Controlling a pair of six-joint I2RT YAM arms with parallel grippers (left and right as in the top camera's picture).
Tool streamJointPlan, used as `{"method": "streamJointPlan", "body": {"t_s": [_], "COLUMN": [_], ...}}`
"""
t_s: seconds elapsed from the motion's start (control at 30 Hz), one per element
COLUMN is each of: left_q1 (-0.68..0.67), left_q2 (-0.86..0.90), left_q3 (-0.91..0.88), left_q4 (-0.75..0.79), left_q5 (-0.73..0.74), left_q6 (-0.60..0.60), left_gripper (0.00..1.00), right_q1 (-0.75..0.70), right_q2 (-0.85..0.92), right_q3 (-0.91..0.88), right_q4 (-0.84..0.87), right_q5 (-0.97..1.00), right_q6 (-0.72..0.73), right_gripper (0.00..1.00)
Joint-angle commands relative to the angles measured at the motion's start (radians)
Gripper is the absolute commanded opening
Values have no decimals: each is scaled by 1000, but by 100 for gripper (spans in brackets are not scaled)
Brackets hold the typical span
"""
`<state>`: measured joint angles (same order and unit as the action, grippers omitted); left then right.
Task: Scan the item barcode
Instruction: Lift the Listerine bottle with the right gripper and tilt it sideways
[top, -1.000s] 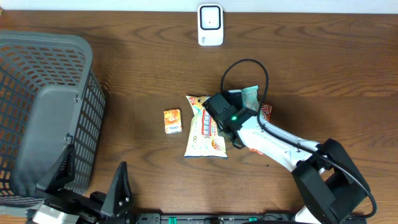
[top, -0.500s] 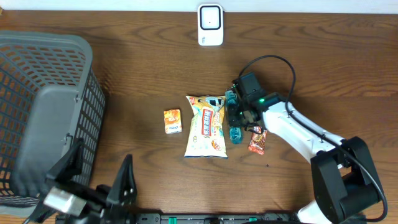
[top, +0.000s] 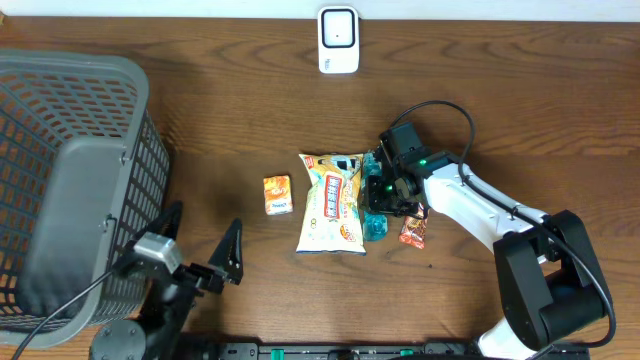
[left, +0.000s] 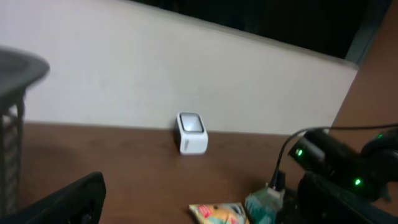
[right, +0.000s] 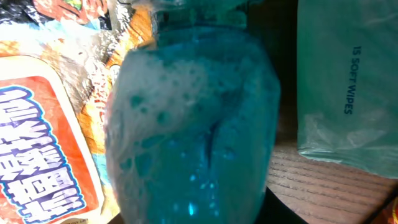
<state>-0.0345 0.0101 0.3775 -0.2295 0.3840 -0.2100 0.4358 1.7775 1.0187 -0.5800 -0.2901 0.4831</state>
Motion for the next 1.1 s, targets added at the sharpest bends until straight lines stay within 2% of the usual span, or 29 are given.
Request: {"method": "streamJointPlan", "body": {"t_s": [0.0,0.23,0.43,0.6,0.67,0.9,0.97,1.07], "left_q1": [-3,-3,-3,-3,-3,-3,-3,-3], "left_q2": [2,2,2,2,2,2,2,2], "left_q3": [-32,-153,-249,-291,-298,-303,-303,-303], "left_q4": [11,118,127,127,127,126,122,115], "left_q5": [16,-15,-60,-60,-60,-60,-59,-59], "left_q6": [-11,-13,-63,-88,-88,-111,-111,-111], "left_gripper": [98,98,98,98,98,98,98,98], "right_q1": [0,0,0,0,0,-3,-7,-12], "right_q2": [39,39,39,27,18,4,2,-3], "right_q3": [-31,-31,-31,-29,-26,-22,-22,-3], "right_q4": [-10,-5,-2,-4,-12,-113,-147,-146], "right_q5": [53,53,53,53,57,200,209,188], "right_q6": [18,21,44,86,149,607,743,803], "right_gripper": [9,13,14,19,21,22,19,15]}}
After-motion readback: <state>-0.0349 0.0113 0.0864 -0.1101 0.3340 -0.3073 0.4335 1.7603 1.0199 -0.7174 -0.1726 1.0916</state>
